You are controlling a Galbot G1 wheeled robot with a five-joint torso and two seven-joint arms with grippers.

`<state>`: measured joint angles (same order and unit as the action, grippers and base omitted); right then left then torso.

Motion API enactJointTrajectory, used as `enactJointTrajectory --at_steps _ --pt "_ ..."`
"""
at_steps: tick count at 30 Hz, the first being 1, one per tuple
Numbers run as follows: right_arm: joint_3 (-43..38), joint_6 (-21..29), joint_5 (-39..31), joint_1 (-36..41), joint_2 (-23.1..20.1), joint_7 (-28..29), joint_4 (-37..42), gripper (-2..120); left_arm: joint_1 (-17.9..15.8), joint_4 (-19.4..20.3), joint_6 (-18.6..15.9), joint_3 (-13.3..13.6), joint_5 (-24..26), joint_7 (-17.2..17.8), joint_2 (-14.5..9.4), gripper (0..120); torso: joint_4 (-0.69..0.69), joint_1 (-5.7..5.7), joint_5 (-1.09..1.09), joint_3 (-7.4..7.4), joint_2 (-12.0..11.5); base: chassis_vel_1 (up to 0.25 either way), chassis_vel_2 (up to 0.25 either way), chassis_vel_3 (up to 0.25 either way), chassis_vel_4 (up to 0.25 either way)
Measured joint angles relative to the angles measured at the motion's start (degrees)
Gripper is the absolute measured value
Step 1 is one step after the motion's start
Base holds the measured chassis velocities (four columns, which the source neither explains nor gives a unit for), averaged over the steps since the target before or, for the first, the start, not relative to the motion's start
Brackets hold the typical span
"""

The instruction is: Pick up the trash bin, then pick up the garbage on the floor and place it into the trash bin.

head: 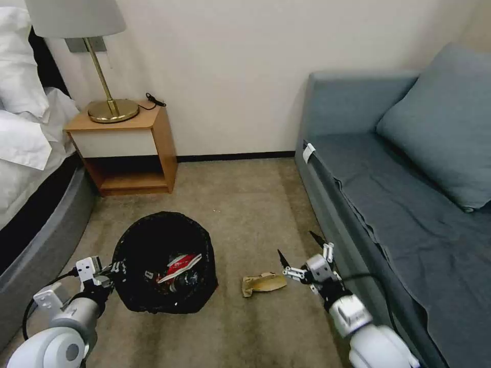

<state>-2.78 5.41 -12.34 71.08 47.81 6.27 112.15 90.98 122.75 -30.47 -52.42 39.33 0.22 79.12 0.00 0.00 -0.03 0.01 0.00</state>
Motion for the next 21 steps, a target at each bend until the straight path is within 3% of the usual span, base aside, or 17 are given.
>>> enactJointTrajectory --at_steps 1,3,4,6,11,13,21 --pt "0.67 0.10 -0.65 -1.07 -0.46 -0.23 -0.66 100 0.01 0.00 0.01 -0.01 0.00 -0.01 0.01 4 -0.01 0.00 0.00 0.00 0.00 0.000 0.000 0.000 0.000" --pt "9.93 1.57 -6.65 -11.89 -4.13 -3.84 -7.03 100 0.38 -0.22 0.41 -0.40 -0.05 -0.26 0.10 4 -0.01 0.00 0.02 0.00 0.00 0.000 0.000 0.000 0.000" --pt "9.93 1.57 -6.65 -11.89 -4.13 -3.84 -7.03 100 0.38 -0.22 0.41 -0.40 -0.05 -0.26 0.10 4 -0.01 0.00 0.02 0.00 0.00 0.000 0.000 0.000 0.000" --pt "17.41 2.21 -9.35 -19.41 -5.02 -6.75 -12.23 100 0.42 -0.64 0.67 -0.51 -0.59 -0.47 0.19 4 0.00 0.00 0.02 0.00 0.00 0.000 0.000 0.000 0.000" --pt "30.45 4.32 -13.69 -33.95 -2.99 -12.38 -23.18 100 0.15 -2.04 1.74 -0.49 -2.98 -1.10 0.64 4 -0.02 0.00 0.04 0.00 0.00 0.000 0.000 0.000 0.000" --pt "36.69 4.61 -14.16 -39.73 -0.44 -17.80 -29.49 100 -0.43 -3.05 2.03 -0.48 -3.73 -1.22 0.92 4 -0.02 0.00 0.01 0.01 0.00 0.000 0.000 0.000 0.000" --pt "46.04 5.10 -14.01 -49.51 3.28 -30.21 -40.10 100 -1.72 -3.74 1.95 -0.02 -3.92 -1.19 1.43 4 0.00 0.00 0.02 0.00 0.00 0.000 0.000 0.000 0.000"
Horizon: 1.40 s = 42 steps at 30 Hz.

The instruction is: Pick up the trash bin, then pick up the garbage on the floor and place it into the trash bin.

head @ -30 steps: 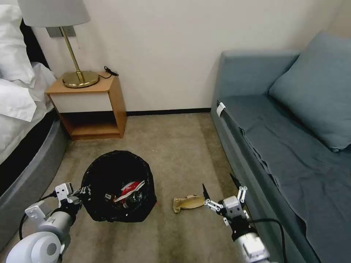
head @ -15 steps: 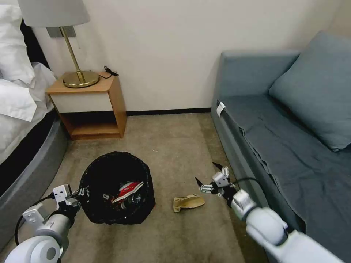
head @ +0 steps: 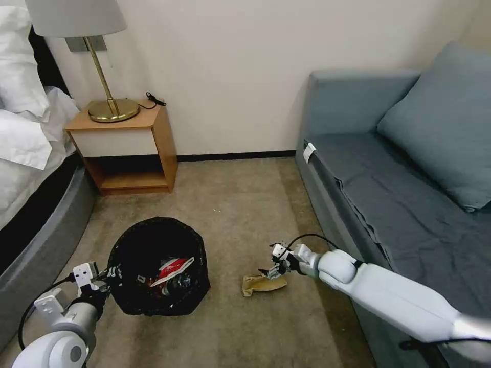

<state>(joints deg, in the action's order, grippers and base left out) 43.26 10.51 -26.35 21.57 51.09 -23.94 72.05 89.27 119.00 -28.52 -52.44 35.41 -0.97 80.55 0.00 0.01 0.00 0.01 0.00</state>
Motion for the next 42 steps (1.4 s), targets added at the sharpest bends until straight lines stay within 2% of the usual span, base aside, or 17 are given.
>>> enactJointTrajectory --at_steps 1,4,6,8,10,11,13,15,17,21,26,42 --pt "1.32 -0.26 0.27 -2.11 0.98 -4.44 -3.49 100 -0.47 -0.12 -0.11 0.28 -0.17 0.05 0.28 4 0.00 0.00 0.02 0.00 0.00 0.000 0.000 0.000 0.000" --pt "2.22 -0.48 0.37 -3.62 1.90 -7.59 -6.59 100 -0.73 -0.26 -0.16 0.44 -0.32 0.05 0.40 4 0.00 0.00 0.00 0.00 0.00 0.000 0.000 0.000 0.000" --pt "3.63 -1.45 -0.33 -6.55 4.43 -14.52 -13.86 100 -1.14 -0.57 -0.21 0.59 -0.45 0.09 0.45 4 0.00 0.00 0.01 0.00 0.00 0.000 0.000 0.000 0.000" --pt "3.81 -1.61 -0.48 -6.92 4.85 -15.74 -14.89 100 -1.19 -0.60 -0.21 0.63 -0.45 0.09 0.44 4 0.00 0.00 0.01 0.00 0.00 0.000 0.000 0.000 0.000" --pt "4.98 -2.53 -1.06 -8.84 7.15 -21.85 -19.87 100 -1.44 -0.82 -0.23 0.76 -0.44 0.06 0.21 4 0.00 0.00 0.01 0.00 0.00 0.000 0.000 0.000 0.000" --pt "4.98 -2.53 -1.06 -8.84 7.15 -21.85 -19.87 100 -1.44 -0.82 -0.23 0.76 -0.44 0.06 0.21 4 0.00 0.00 0.01 0.00 0.00 0.000 0.000 0.000 0.000" --pt "6.06 -4.17 -1.15 -10.29 10.57 -27.01 -25.22 100 -1.71 -1.13 -0.24 0.77 -0.38 0.05 -0.12 4 0.00 0.00 0.00 0.00 0.00 0.000 0.000 0.000 0.000" --pt "6.18 -4.59 -1.16 -10.55 11.83 -28.56 -26.74 100 -1.75 -1.27 -0.24 0.72 -0.35 0.04 -0.20 4 0.01 0.00 0.01 0.00 0.00 0.000 0.000 0.000 0.000" --pt "6.95 -5.73 -0.93 -11.03 16.18 -33.16 -30.74 100 -1.77 -1.71 -0.24 0.45 -0.21 -0.01 -0.40 4 -0.02 0.00 0.01 0.00 0.00 0.000 0.000 0.000 0.000" --pt "7.79 -6.58 0.90 -10.80 19.59 -34.87 -34.37 100 -1.59 -1.98 -0.11 0.11 0.01 -0.19 -0.46 4 -0.02 0.00 0.02 -0.01 0.00 0.000 0.000 0.000 0.000" --pt "7.66 -7.52 3.08 -10.29 21.36 -35.69 -37.93 100 -1.36 -2.14 0.15 -0.55 0.48 -0.39 -0.57 4 0.00 0.00 0.01 0.00 0.00 0.000 0.000 0.000 0.000" --pt "5.96 -8.24 7.72 -8.47 24.06 -33.46 -41.87 100 -0.72 -2.74 1.15 -2.29 1.87 -1.01 -1.53 4 0.00 0.00 0.00 -0.01 0.00 0.000 0.000 0.000 0.000"
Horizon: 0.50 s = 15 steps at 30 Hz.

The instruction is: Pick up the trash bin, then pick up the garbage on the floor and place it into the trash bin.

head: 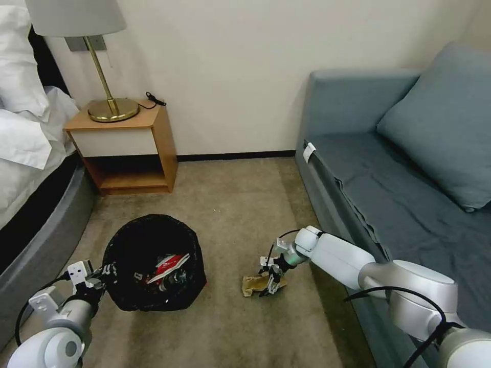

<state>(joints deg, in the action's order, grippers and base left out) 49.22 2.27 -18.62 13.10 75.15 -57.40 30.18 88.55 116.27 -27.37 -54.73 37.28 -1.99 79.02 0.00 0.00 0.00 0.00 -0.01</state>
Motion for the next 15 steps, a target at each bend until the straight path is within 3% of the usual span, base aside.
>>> enactJointTrajectory --at_steps 11,15 --pt "-0.65 0.67 0.38 1.53 -0.36 2.83 1.45 100 0.40 -0.62 0.64 -0.99 1.06 -0.24 -0.87 4 0.00 0.00 0.00 0.00 0.00 0.000 0.000 0.000 0.000" --pt "-0.74 1.35 0.42 2.07 -0.22 5.89 1.47 84 0.38 -0.89 0.90 -0.91 1.09 -0.30 -1.10 4 0.00 0.00 0.00 0.00 0.00 0.000 0.000 0.000 0.000"
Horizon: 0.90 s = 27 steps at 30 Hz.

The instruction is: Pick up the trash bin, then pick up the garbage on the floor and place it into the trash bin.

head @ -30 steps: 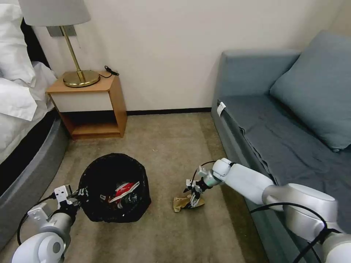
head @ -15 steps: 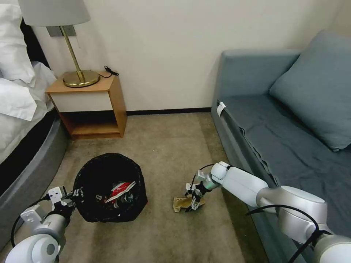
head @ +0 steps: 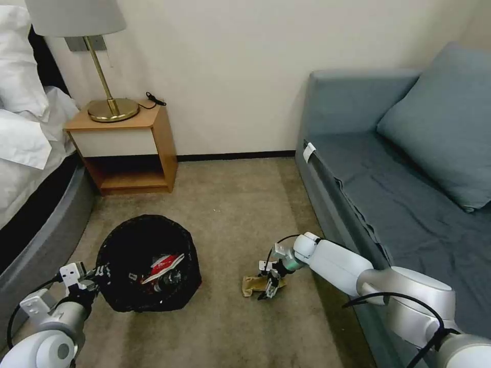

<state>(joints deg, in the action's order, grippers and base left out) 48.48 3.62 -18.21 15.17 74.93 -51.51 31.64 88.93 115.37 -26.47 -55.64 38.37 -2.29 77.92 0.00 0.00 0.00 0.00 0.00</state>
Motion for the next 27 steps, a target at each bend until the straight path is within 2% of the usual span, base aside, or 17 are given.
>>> enactJointTrajectory --at_steps 2,5,6,10,12,15,16,19,20,22,24,27 --pt "-0.03 0.07 -0.04 0.06 -0.01 0.37 0.05 81 0.00 0.00 0.02 0.04 0.00 -0.01 -0.03 4 0.00 0.00 0.00 0.00 0.00 0.000 0.000 0.000 0.000" --pt "-0.12 0.12 -0.22 0.18 -0.23 0.83 0.43 67 -0.17 0.00 0.02 0.18 0.00 -0.05 -0.14 4 0.00 0.00 0.00 0.00 0.00 0.000 0.000 0.000 0.000" --pt "-0.12 0.12 -0.22 0.18 -0.23 0.83 0.43 67 -0.17 0.00 0.02 0.18 0.00 -0.05 -0.14 4 0.00 0.00 0.00 0.00 0.00 0.000 0.000 0.000 0.000" --pt "-0.25 0.28 -0.83 0.23 -1.07 1.08 1.67 48 -0.62 0.01 -0.06 0.41 0.00 -0.05 -0.25 4 0.00 0.00 0.00 0.00 0.00 0.000 0.000 0.000 0.000" --pt "-0.26 0.31 -0.95 0.23 -1.23 1.20 1.91 46 -0.67 0.02 -0.09 0.45 0.00 -0.05 -0.25 4 0.00 0.00 0.00 0.00 0.00 0.000 0.000 0.000 0.000" --pt "-0.36 0.58 -1.86 0.30 -2.43 1.94 3.51 29 -1.04 0.14 -0.38 0.73 -0.04 -0.01 -0.25 4 0.00 0.00 -0.01 0.00 0.00 0.000 0.000 0.000 0.000" --pt "-0.36 0.58 -1.86 0.30 -2.43 1.94 3.51 29 -1.04 0.14 -0.38 0.73 -0.04 -0.01 -0.25 4 0.00 0.00 -0.01 0.00 0.00 0.000 0.000 0.000 0.000" --pt "-0.99 0.70 -2.41 0.69 -3.35 2.78 4.78 17 -1.22 0.15 -0.52 0.87 -0.07 0.06 -0.24 4 0.01 0.00 -0.01 0.00 0.00 0.000 0.000 0.000 0.000" --pt "-0.99 0.70 -2.41 0.69 -3.35 2.78 4.78 17 -1.22 0.15 -0.52 0.87 -0.07 0.06 -0.24 4 0.01 0.00 -0.01 0.00 0.00 0.000 0.000 0.000 0.000" --pt "-2.13 1.09 -3.30 0.78 -4.40 3.77 6.37 5 -1.21 0.14 -0.55 0.87 -0.12 0.07 -0.24 4 -0.01 0.00 -0.01 0.00 0.00 0.000 0.000 0.000 0.000" --pt "-2.38 1.20 -3.50 0.77 -4.70 3.94 6.72 3 -1.20 0.13 -0.56 0.86 -0.13 0.08 -0.25 4 0.00 0.00 -0.01 0.00 0.00 0.000 0.000 0.000 0.000" --pt "-4.56 2.20 -5.86 0.31 -7.75 6.34 10.51 0 -1.07 0.08 -0.61 0.83 -0.14 0.09 -0.24 4 0.00 0.00 -0.02 0.00 0.00 0.000 0.000 0.000 0.000"
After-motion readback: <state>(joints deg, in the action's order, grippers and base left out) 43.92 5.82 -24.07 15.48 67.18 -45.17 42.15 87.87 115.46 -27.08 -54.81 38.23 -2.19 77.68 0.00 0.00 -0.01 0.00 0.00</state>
